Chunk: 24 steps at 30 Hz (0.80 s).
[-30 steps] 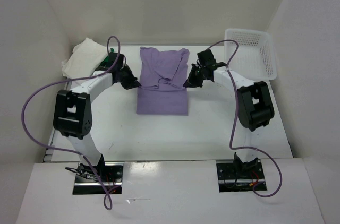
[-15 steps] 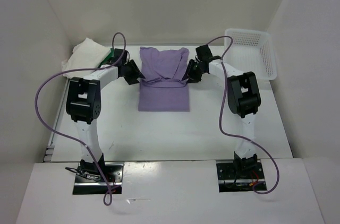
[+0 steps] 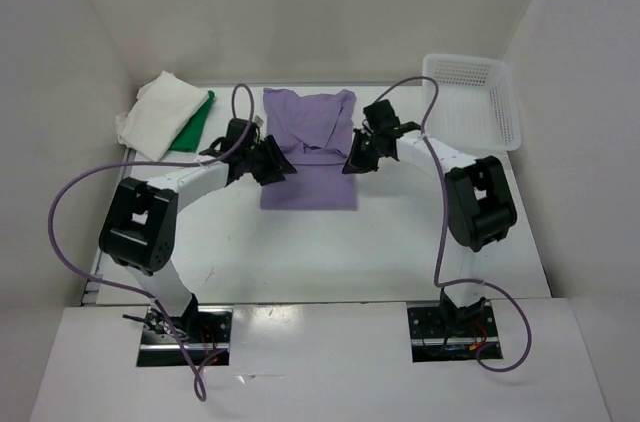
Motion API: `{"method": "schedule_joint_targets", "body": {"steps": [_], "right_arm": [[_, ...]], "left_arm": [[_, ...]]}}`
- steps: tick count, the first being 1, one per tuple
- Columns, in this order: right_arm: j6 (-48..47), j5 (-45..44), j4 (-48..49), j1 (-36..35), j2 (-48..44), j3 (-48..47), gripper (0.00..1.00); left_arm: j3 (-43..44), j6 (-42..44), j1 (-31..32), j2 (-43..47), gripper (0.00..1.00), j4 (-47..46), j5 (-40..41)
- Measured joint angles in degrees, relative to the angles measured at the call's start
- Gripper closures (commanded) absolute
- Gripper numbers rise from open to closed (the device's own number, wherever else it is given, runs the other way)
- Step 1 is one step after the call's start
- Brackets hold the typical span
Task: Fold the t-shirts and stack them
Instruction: Fold the folded rectangular tshirt in 1/3 of the way
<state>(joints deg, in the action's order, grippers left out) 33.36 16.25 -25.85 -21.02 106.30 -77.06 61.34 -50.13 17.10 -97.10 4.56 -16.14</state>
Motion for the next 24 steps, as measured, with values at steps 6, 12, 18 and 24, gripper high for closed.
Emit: {"method": "schedule_joint_targets", "body": {"steps": [6,12,18,24], "right_arm": [[0.1,-1.1,0.7,-4.9,4.7,3.7,0.99],[2.3,-2.2,3.6,-4.4,3.5,9.1,1.0],[5.7,-2.1,7.5,-4.7,-4.9,21.1,1.0],[7.4,-2.5,3.8,-5.4,-14.8,30.4,0.96]], "left_arm": [[-3.9,0.3,1.6,-4.9,0.5,0.0,1.0],[-10.3,0.2,1.2,-2.4,0.5,-4.2,0.6],[-17.6,-0.2,2.5,3.2,0.49,-6.4,-0.1],[-24.8,-1.2,6.4,11.9,0.46,-3.1,-0.4]]}}
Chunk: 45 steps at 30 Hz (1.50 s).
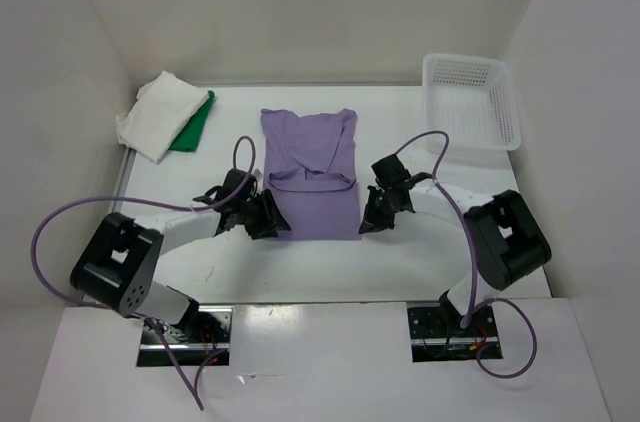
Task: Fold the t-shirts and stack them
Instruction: Fold the folded rectangular tshirt in 1/3 of the way
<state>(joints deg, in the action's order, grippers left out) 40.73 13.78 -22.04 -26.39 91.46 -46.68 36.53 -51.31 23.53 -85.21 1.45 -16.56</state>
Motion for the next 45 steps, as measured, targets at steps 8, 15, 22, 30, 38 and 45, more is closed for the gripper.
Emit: {"method": "schedule_joint_targets", "body": {"steps": [8,15,22,30,38,45], "right_arm": [[-1.5,-1.1,-7.4,-1.6,-2.9,-10.4,1.0],[-3.5,-2.0,-5.0,-9.4,12.0,-26.6,1.0],[-3.8,-4.8,-2.8,-13.2,24.3,-32.2,1.0],[-3.5,-13.4,1.2,-13.6,27.4,-35.6,1.0],[-5.9,-25.7,1.7,-13.1,35.7,-51.6,1.0],[-7.0,-25.3,2.4,-11.6,30.2,-50.9,0.95]], "left_arm": [[1.5,0.2,0.1,10.1,0.4,9.9,3.1],[6.0,0.1,0.7,2.0,0.4,7.5,1.5],[3.4,0.0,1.0,1.1,0.4,5.6,1.4],[0.5,-0.3,1.0,0.8,0.4,3.2,1.7],[-0.2,-0.5,1.0,3.3,0.4,4.9,3.7],[-0.2,0.0,0.2,11.5,0.4,11.0,6.3]]}}
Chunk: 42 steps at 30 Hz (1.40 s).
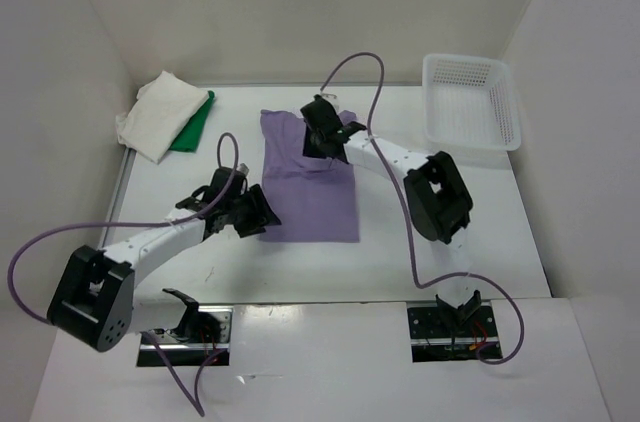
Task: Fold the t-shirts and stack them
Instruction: Fold the folded rectangular tshirt in 1/3 of the way
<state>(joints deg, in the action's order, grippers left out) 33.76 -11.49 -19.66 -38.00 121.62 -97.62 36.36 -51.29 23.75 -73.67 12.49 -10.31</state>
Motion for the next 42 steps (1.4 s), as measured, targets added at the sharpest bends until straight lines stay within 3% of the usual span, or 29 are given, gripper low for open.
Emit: {"method": "schedule_joint_targets", "body": {"steps": [5,8,18,24,29,32,33,35,37,42], "right_arm": [[0.8,6.1,-0.5,0.4,-12.5,15.4,0.95],[1.1,11.6,-0.5,0.4,-14.3,18.6,0.95],[-0.3,23.4,-1.4,2.6,2.0,9.1,0.96],[-0.7,24.0,-1.5,6.9,5.0,2.8,0.96],[-0.4,23.9,-1.7,7.9,4.9,3.4,0.95],[0.3,23.9,-0.4,7.8,0.5,10.1,0.78],[0.8,23.8,-0.5,7.8,-2.5,13.5,0.63],[1.8,23.9,-0.4,7.8,-9.2,20.2,0.5],[2.6,24.2,0.1,8.0,-18.4,27.6,0.45],[6.2,24.7,3.2,8.3,-38.6,44.4,0.45]], "left_arm": [[-1.1,0.0,-3.1,5.7,0.4,1.4,0.8],[-3.6,0.0,-4.0,5.9,0.4,1.6,0.8],[-7.6,-0.1,-4.4,5.6,0.38,2.5,0.0],[-8.5,-0.1,-4.5,4.6,0.38,1.5,0.0],[-7.6,-1.2,-4.5,1.7,0.4,-1.7,-0.2],[-6.6,-1.4,-4.5,-0.2,0.44,-2.8,0.0],[-6.4,-1.5,-4.5,-0.5,0.45,-3.2,0.0],[-6.3,-1.7,-4.6,-1.1,0.51,-3.8,0.3],[-6.3,-1.7,-4.9,-1.6,0.55,-4.1,0.4],[-6.3,-1.6,-5.3,-2.0,0.65,-4.3,1.2]]}}
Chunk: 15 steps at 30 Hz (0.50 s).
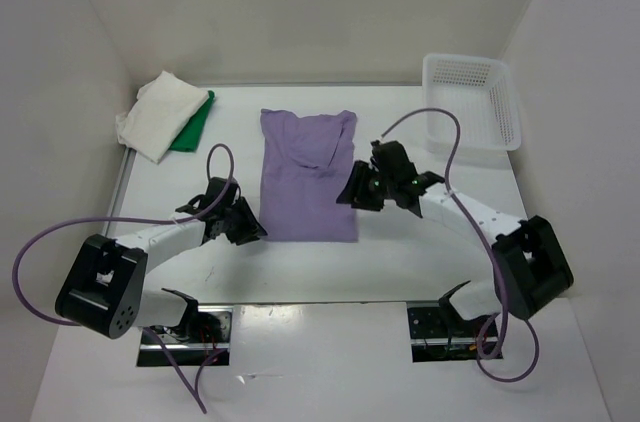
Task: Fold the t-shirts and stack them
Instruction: Grab one side of the 2/3 rectangular tshirt with both arms
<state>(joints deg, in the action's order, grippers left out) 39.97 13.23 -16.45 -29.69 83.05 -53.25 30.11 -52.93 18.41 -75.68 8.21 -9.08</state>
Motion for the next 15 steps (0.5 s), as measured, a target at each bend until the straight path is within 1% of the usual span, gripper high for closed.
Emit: {"method": "schedule_joint_targets", "body": {"steps": [3,4,7,11,14,15], "right_arm": [[3.3,0.8,2.1,0.1,-4.5,10.3,0.44],[4.2,1.0,2.3,0.1,-4.6,12.8,0.43],[6.8,1.4,1.8,0.1,-4.4,18.9,0.42],[8.3,2.0,3.5,0.2,-3.8,19.7,0.42],[9.0,3.4,5.7,0.3,-1.7,19.6,0.44],[9.5,4.2,6.8,0.3,-0.9,19.5,0.47]], "left_arm": [[0.0,0.1,-0.2,0.0,0.66,0.3,0.5],[0.0,0.0,-0.4,0.0,0.7,0.3,0.6],[0.0,0.1,-0.6,0.0,0.76,0.5,1.1],[0.0,0.2,-0.6,0.0,0.86,0.6,1.4],[0.0,0.3,-0.7,0.0,0.87,0.6,1.4],[0.0,0.3,-0.7,-0.1,0.88,0.6,1.4]]}}
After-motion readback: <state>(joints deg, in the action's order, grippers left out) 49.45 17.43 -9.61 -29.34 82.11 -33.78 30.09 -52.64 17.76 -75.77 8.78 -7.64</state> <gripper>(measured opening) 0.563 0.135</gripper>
